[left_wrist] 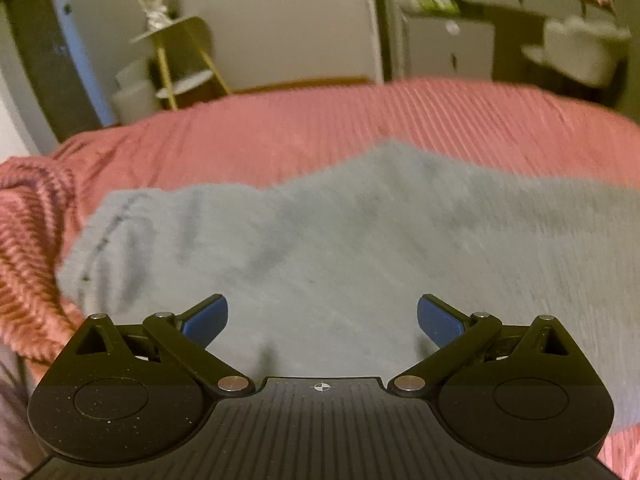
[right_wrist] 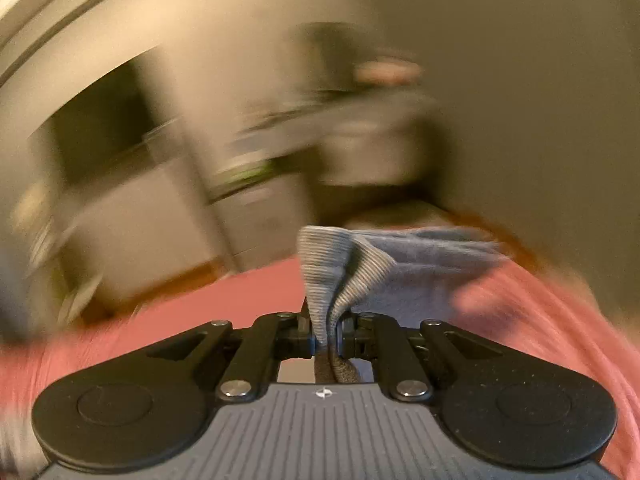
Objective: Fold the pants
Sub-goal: 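Grasp the folded sweatpants edge with the right tool and lift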
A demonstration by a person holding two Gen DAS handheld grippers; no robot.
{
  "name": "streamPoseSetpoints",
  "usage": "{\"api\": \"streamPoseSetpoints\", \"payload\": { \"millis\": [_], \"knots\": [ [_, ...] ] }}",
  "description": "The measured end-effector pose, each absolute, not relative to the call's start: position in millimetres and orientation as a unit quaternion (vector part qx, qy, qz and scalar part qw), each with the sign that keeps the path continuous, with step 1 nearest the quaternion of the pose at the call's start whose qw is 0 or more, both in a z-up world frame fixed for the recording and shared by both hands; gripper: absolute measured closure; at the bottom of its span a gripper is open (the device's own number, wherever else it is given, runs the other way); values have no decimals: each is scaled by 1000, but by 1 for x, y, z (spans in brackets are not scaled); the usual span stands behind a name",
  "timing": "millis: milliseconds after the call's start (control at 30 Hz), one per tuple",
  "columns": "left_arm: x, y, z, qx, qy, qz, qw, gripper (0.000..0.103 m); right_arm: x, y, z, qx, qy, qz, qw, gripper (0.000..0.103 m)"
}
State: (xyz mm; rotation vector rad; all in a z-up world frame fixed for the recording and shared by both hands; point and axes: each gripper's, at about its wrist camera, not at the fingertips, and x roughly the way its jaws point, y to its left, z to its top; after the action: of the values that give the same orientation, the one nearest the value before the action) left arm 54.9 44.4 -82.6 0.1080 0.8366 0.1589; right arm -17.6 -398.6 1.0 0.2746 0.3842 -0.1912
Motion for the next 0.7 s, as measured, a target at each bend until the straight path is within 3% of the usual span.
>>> {"api": "streamPoseSetpoints", "payload": {
  "millis": [133,267,300,700],
  "knots": [
    [40,69,-86,16,422,73,903,0,14,-278,-31,1,255,30,967,94],
    [37,86,-96,-51,449,41,891,0,14,-178,-128,-185,401,131,888,93],
    [37,87,-96,-54,447,37,892,0,9,-162,-130,-247,379,123,883,93],
    [42,70,-102,-7,452,-2,892,0,12,-191,-98,-35,392,76,916,94]
  ]
}}
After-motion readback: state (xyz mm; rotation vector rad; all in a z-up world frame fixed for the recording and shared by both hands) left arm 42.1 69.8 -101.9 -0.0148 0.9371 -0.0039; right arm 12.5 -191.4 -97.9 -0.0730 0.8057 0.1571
